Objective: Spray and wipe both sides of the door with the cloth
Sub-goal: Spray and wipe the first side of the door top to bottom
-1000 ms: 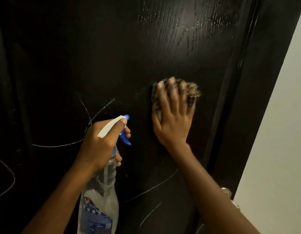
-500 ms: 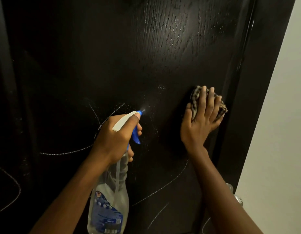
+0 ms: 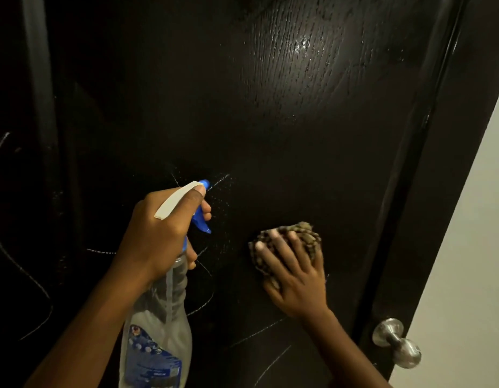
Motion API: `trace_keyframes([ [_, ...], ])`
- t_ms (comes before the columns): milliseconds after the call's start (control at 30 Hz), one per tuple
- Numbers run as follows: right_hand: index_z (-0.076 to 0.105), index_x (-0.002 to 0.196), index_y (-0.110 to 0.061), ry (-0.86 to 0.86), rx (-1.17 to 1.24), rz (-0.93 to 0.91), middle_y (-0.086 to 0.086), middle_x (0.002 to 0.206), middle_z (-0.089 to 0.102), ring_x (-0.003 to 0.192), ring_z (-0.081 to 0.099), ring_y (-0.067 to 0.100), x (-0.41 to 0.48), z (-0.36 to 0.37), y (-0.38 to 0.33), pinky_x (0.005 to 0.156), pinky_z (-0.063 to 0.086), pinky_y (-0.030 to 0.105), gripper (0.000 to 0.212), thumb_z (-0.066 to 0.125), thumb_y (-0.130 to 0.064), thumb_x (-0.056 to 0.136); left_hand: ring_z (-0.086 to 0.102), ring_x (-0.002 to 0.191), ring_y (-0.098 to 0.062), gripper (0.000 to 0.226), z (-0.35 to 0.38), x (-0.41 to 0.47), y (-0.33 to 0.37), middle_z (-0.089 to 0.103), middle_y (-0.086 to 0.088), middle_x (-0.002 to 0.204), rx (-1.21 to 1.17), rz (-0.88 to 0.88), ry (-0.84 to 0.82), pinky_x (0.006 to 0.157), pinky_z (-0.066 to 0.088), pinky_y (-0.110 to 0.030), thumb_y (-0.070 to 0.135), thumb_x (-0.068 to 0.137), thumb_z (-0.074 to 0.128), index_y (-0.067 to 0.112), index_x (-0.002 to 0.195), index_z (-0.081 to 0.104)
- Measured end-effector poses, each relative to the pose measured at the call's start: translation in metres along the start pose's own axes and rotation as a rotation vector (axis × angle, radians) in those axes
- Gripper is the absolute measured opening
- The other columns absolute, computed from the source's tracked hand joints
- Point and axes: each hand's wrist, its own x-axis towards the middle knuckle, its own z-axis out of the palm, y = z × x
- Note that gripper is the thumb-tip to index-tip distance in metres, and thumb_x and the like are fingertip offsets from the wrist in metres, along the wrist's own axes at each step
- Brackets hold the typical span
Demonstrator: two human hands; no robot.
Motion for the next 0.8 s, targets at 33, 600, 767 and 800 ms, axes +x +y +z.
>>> trace_keyframes([
  [33, 0.015, 0.161, -0.038, 0.012, 0.005, 0.073, -0.007, 0.171, 0.005, 0.157, 0.005, 0.019, -0.002, -0.003, 0.013, 0.117, 0.019, 0.057, 0.079, 0.049, -0.047, 0.09, 0.055, 0.035, -0.03, 0.039, -0.002, 0.0, -0.001, 0.072, -0.007, 0.078, -0.01, -0.01, -0.002, 0.039, 0.048, -0.032, 0.036, 0.101, 0.047, 0.008, 0.084, 0.068],
  [600, 0.008, 0.162, -0.037, -0.001, -0.008, 0.135, -0.006, 0.171, 0.001, 0.157, 0.003, 0.02, -0.01, 0.004, -0.008, 0.116, 0.021, 0.058, 0.081, 0.046, -0.048, 0.092, 0.053, 0.037, -0.028, 0.04, -0.004, -0.005, -0.007, 0.072, -0.011, 0.085, -0.049, -0.059, -0.066, 0.041, 0.049, -0.033, 0.038, 0.101, 0.047, 0.007, 0.085, 0.068],
  [767, 0.006, 0.161, -0.037, 0.06, 0.091, 0.464, 0.0, 0.169, 0.01, 0.157, 0.0, 0.019, 0.015, -0.018, 0.026, 0.119, 0.02, 0.059, 0.079, 0.045, -0.042, 0.093, 0.054, 0.036, -0.027, 0.04, -0.002, -0.005, -0.014, 0.072, -0.009, 0.085, -0.004, -0.086, -0.115, 0.044, 0.05, -0.036, 0.038, 0.101, 0.047, 0.009, 0.082, 0.067],
  [800, 0.007, 0.162, -0.035, 0.082, 0.123, 0.524, 0.002, 0.169, 0.011, 0.157, 0.0, 0.02, 0.034, -0.023, 0.028, 0.119, 0.019, 0.06, 0.077, 0.044, -0.042, 0.094, 0.053, 0.036, -0.026, 0.04, -0.004, -0.005, -0.015, 0.072, -0.008, 0.083, 0.001, -0.093, -0.105, 0.043, 0.05, -0.035, 0.038, 0.101, 0.047, 0.009, 0.081, 0.066],
])
